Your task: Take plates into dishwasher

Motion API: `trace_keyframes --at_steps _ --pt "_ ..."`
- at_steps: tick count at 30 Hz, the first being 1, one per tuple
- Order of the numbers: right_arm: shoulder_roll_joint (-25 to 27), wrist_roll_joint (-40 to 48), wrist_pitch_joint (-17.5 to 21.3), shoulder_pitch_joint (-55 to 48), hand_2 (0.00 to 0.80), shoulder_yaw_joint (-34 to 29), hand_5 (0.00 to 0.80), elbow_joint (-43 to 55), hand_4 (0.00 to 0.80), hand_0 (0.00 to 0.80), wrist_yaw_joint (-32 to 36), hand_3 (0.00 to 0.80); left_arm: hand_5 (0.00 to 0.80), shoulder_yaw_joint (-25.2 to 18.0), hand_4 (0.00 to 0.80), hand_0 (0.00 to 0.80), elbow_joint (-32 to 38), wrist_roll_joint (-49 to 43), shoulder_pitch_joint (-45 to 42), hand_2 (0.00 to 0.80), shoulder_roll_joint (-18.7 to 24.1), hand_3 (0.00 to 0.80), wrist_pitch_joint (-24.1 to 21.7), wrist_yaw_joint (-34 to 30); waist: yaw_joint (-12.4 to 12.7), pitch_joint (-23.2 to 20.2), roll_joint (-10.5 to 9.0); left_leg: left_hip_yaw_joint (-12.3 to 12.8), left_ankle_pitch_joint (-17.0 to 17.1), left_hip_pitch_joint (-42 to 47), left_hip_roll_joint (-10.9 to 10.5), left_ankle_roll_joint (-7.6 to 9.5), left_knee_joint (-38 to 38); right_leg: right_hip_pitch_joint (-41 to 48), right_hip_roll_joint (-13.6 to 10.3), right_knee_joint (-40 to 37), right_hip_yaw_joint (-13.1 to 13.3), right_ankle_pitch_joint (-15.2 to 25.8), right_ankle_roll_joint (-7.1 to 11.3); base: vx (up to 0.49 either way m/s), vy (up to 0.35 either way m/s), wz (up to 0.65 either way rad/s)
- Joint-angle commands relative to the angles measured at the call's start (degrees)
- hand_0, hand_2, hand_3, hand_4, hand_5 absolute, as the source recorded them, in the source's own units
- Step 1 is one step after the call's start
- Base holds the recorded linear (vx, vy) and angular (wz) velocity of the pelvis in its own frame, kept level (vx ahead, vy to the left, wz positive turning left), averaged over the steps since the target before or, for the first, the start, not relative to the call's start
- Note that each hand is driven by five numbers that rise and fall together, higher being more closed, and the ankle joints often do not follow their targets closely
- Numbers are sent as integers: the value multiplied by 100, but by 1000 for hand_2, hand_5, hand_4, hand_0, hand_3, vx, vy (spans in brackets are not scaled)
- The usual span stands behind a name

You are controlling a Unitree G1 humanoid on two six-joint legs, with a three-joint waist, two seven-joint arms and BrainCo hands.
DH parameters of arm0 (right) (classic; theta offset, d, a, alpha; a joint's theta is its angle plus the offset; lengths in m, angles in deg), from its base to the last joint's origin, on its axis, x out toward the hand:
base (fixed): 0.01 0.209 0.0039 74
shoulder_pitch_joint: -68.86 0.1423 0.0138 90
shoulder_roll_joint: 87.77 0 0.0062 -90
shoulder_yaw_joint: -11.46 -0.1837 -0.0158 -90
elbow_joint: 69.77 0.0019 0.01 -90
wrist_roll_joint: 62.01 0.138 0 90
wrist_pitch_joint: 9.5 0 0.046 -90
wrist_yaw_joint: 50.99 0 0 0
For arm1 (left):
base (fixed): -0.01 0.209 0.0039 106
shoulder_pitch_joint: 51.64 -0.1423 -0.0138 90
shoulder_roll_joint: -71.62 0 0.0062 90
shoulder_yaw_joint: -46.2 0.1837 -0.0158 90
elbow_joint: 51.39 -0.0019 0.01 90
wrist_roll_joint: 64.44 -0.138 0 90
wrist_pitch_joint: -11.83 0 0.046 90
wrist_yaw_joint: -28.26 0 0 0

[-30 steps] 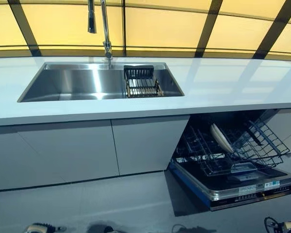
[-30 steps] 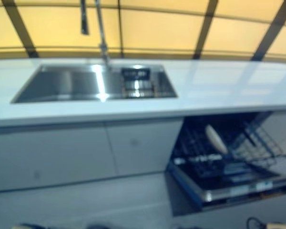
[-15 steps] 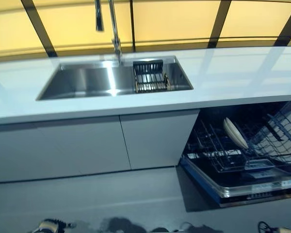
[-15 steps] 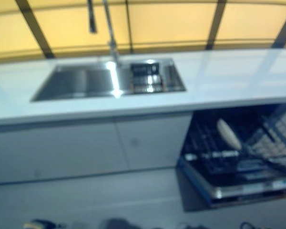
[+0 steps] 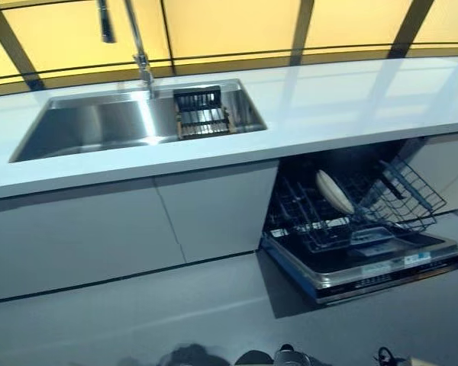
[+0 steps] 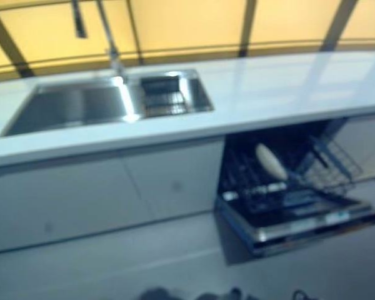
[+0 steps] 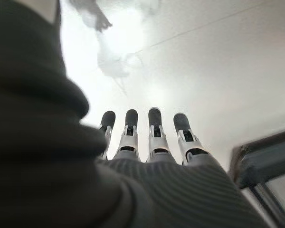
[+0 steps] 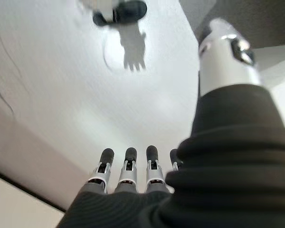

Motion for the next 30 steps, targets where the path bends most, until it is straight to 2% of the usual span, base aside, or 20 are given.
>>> trace_keyframes --at_steps 1,5,8,9,11,13,18,23,30 --pt "-156 763 40 135 0 -43 0 -200 0 0 5 0 0 -87 0 0 -100 159 381 0 145 0 177 262 3 102 -267 -133 -232 -453 -219 515 596 -158 -212 211 44 -1 38 -110 -100 -1" --pt "-214 1612 235 196 0 -228 0 -83 0 0 141 0 0 -7 0 0 -9 61 444 0 -81 0 195 302 -41 239 -102 -151 -187 -634 -126 442 793 -420 -290 715 -69 -221 -23 -98 -4 8" --pt "-329 2506 797 259 0 -381 0 166 0 0 357 0 0 -4 0 0 -8 247 363 0 -233 0 122 406 -71 381 -1 -183 -388 -761 -157 463 1221 -571 -352 1282 -21 -520 -124 -19 42 1" --pt "-416 2910 918 279 0 -417 0 352 0 0 370 0 0 -8 0 0 1 401 347 0 -270 0 -34 618 -85 413 21 -193 -457 -829 -177 485 1370 -645 -370 1483 19 -618 -161 -9 36 -2" --pt "-534 3475 1168 378 0 -512 0 543 0 0 432 0 0 -55 0 0 98 767 389 0 -325 0 -61 852 -78 490 56 -183 -592 -1049 -197 521 1710 -845 -423 1875 39 -789 -225 -61 31 -1" --pt "-559 3935 1313 493 0 -602 0 545 0 0 655 0 0 -117 0 0 120 1061 432 0 -361 0 -94 1055 -61 554 90 -229 -674 -1219 -194 521 1943 -980 -456 2139 61 -904 -279 -57 35 9" --pt "-468 5243 1397 1155 0 -785 0 858 0 0 1182 0 0 -279 0 0 204 1735 561 0 -464 0 -213 1418 43 706 245 -328 -908 -1622 -263 586 2589 -1336 -576 2930 133 -1232 -436 -56 72 8" --pt "-405 5623 1709 2042 0 -536 0 1344 0 0 1248 0 0 -198 0 0 115 1973 664 0 -601 0 -89 1339 191 753 310 -506 -1050 -1856 -345 603 2978 -1475 -690 3319 113 -1408 -531 -7 30 15" --pt "-194 5924 1660 3081 0 -344 0 1737 0 0 1588 0 0 -71 0 0 -1 2127 579 0 -709 0 -222 1285 437 712 373 -653 -1063 -1945 -401 585 3143 -1447 -797 3482 -12 -1486 -579 12 16 11"
